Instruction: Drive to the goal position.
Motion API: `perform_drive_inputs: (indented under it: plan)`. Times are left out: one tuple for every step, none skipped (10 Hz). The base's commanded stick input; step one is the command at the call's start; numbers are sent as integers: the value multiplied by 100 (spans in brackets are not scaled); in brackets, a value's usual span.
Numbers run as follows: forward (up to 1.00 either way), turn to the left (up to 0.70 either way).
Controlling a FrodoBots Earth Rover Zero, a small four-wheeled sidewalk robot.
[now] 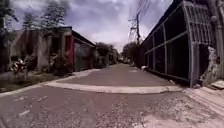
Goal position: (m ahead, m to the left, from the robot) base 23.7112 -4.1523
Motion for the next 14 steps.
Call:
perform_drive_inputs:
  plan:
    - [70, 0]
    - [70, 0]
    - [70, 0]
    - [70, 0]
    - [70, 0]
    - [70, 0]
    - [70, 0]
    - [70, 0]
    - [70, 0]
    - [70, 0]
    - [70, 0]
    - [70, 0]
    - [70, 0]
    - [70, 0]
